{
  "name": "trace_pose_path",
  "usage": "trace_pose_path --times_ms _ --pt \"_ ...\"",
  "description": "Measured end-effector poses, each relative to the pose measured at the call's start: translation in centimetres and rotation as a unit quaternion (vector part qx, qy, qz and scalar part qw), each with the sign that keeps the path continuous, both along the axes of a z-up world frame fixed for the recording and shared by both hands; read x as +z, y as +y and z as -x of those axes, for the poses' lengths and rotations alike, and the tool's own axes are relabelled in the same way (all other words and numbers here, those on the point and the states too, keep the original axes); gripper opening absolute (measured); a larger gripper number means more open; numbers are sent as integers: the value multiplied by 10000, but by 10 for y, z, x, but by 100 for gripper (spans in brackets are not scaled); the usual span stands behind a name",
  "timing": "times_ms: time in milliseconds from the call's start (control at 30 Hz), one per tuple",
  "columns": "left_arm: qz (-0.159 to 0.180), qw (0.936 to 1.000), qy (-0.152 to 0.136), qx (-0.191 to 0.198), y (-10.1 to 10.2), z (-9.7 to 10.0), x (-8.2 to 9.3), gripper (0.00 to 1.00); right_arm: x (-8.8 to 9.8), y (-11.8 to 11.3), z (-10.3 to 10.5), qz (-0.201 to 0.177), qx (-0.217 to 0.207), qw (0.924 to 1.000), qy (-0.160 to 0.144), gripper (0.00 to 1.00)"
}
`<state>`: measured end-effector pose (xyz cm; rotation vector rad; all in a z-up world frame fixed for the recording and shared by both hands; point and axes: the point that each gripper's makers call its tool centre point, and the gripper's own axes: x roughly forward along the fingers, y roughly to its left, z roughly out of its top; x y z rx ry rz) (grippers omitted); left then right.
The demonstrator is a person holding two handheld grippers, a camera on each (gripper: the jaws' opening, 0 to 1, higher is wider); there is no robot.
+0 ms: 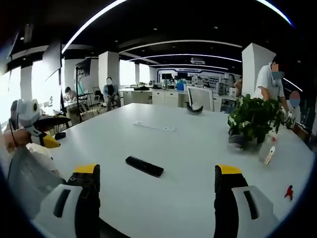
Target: Press the specified remote control buttons in sequence, fully releasing each button before pressing the next.
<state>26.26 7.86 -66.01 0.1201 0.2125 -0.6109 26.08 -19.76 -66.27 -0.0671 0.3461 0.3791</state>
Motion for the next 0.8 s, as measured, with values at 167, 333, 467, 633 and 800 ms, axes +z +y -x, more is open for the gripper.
trace_pose_path --times_ms 167,333,467,633,800 --pt "-7 10000 -19 49 2 0 1 100 13 -2 4 163 -4 9994 -304 100" --pt "-25 10000 -26 60 3 0 1 100 9 -1 4 72 -39 9995 -295 96" --pt "-67 10000 -20 67 3 0 1 100 10 2 3 314 12 9985 -437 94" --pt "-78 9999 -30 90 4 0 1 100 10 4 2 534 42 9974 -475 92" --pt "-175 9998 -20 62 3 0 -1 100 14 3 3 509 37 9970 -574 90"
